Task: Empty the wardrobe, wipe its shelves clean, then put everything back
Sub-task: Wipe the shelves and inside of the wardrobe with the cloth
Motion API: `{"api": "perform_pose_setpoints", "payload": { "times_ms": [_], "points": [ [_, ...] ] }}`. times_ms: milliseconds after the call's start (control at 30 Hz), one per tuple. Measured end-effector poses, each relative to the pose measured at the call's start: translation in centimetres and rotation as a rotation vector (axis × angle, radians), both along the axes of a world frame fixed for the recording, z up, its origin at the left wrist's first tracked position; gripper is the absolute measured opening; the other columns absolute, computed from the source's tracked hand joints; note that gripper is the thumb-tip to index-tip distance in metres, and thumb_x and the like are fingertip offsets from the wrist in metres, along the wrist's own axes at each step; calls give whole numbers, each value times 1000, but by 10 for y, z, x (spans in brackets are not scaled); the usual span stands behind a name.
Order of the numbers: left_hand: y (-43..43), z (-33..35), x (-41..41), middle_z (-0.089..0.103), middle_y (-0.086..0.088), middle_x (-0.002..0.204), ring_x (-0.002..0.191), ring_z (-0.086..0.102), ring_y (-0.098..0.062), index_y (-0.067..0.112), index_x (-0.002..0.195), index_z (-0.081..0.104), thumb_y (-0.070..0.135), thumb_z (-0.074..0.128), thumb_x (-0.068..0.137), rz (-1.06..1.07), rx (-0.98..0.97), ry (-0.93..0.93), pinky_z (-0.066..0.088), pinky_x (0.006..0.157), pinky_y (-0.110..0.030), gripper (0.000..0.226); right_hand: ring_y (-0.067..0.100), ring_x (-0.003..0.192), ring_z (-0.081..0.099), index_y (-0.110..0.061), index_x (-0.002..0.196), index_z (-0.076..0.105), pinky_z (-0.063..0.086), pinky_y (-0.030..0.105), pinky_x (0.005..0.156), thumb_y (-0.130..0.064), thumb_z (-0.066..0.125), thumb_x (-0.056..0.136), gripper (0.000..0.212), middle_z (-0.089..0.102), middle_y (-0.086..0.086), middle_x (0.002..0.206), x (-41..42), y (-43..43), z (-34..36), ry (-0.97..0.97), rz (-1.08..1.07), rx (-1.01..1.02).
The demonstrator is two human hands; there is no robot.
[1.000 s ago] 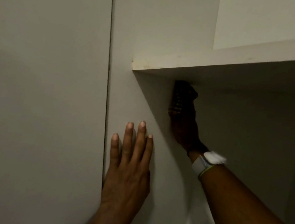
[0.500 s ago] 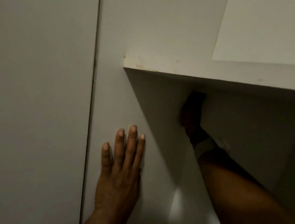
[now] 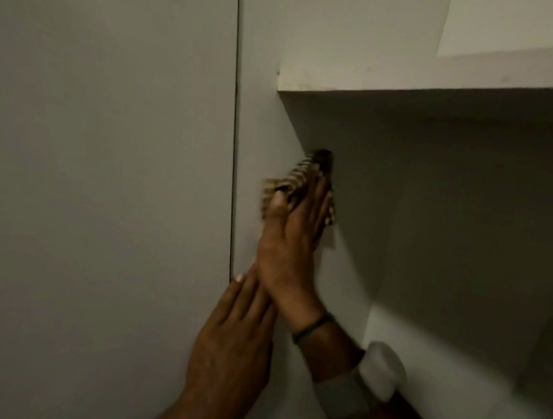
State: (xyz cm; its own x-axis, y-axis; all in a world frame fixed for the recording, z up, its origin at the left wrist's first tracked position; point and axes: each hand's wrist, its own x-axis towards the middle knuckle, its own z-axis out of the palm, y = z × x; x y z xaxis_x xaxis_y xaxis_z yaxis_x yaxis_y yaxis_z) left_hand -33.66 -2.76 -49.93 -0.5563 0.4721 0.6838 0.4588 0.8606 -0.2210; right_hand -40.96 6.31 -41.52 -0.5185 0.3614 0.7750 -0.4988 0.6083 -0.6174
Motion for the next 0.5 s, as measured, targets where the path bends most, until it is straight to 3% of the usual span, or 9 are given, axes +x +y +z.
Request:
{"api": "perform_pose_setpoints", "payload": {
  "times_ms": [100,167,200,267,333,400,433,500],
  "points": [
    [-17,18,-2,30,-12,163,152,22,-33,5,149,45,30,56,85,26,-35,35,6,126,-45,70,27,153,18,-3,157,21,7,40,126,-43,31,101,70,20,15,165,-64,87,1,-155,-72,-251],
    [-19,20,-6,24,-16,164,153,18,-37,3,150,42,35,48,89,86,-103,95,3,126,-49,70,35,152,17,1,157,11,9,51,126,-37,25,104,67,13,21,165,-105,148,0,-399,-170,-187],
    [-18,20,-8,21,-19,164,153,16,-40,1,152,39,34,41,90,118,-159,142,1,125,-52,70,40,151,18,4,156,4,11,55,124,-37,23,108,66,10,25,164,-131,186,-4,-374,-298,-200],
    [-14,16,-17,14,-25,164,152,12,-45,-1,155,29,32,34,93,190,-259,222,-2,124,-59,71,45,148,22,8,154,0,19,58,120,-43,27,109,74,13,28,163,-166,237,-7,-493,-596,192],
    [-10,15,-21,10,-26,164,152,9,-47,-1,157,24,33,41,93,235,-266,248,-3,122,-62,74,47,147,23,9,154,0,21,60,119,-47,30,107,79,15,27,163,-185,259,-5,-558,-629,318],
    [-7,13,-21,9,-27,164,151,9,-48,-1,157,23,37,53,90,263,-274,214,-3,121,-64,83,46,147,23,7,156,2,20,60,120,-47,31,106,79,15,26,163,-183,251,-12,-554,-586,227],
    [-8,15,-21,10,-28,164,151,9,-49,-1,156,23,40,57,88,267,-286,199,-3,121,-64,87,44,148,23,6,156,4,21,55,121,-43,33,107,75,16,25,163,-174,231,-20,-389,-430,101],
    [-6,14,-23,11,-28,164,151,10,-49,-2,156,23,42,58,89,269,-280,237,-2,122,-64,88,36,149,25,2,158,13,22,40,122,-35,34,108,65,20,20,164,-143,188,-18,-210,-86,-454]
  ]
}}
